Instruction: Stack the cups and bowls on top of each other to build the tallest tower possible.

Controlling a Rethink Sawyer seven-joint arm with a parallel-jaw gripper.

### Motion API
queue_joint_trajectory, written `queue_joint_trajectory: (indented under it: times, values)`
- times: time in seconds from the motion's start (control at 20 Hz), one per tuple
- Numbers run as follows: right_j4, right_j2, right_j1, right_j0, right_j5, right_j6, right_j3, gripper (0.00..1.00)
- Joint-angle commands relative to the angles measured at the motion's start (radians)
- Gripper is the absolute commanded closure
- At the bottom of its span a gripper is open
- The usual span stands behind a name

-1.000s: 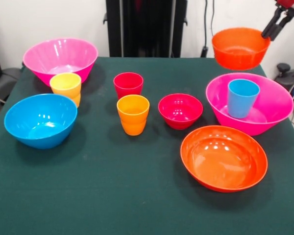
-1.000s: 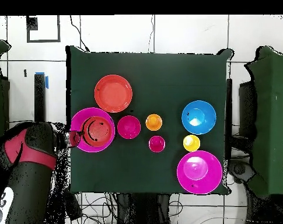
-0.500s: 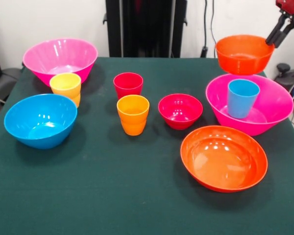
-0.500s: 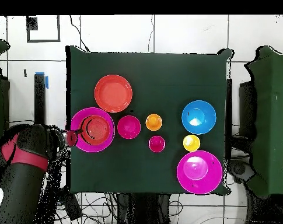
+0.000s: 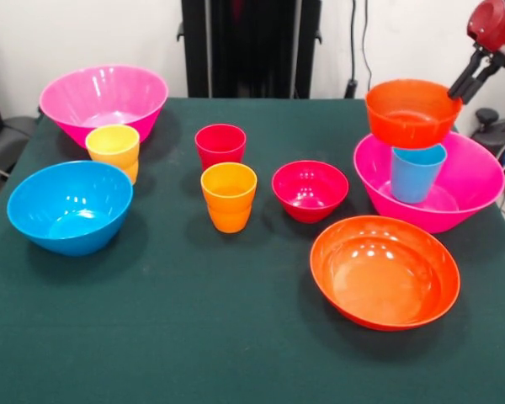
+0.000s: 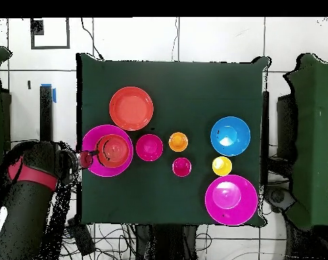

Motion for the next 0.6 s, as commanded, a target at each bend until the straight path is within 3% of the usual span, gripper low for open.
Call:
queue_joint_trajectory:
  times: [0.05, 0.35, 0.6]
  values:
    - [0.016, 0.054, 0.067, 0.009, 0.088, 0.16, -0.057, 1.0]
    - [0.019, 0.087, 0.05, -0.022, 0.18, 0.062, -0.07, 1.0]
    - [0.017, 0.082, 0.063, -0.022, 0.201, 0.077, -0.093, 1.0]
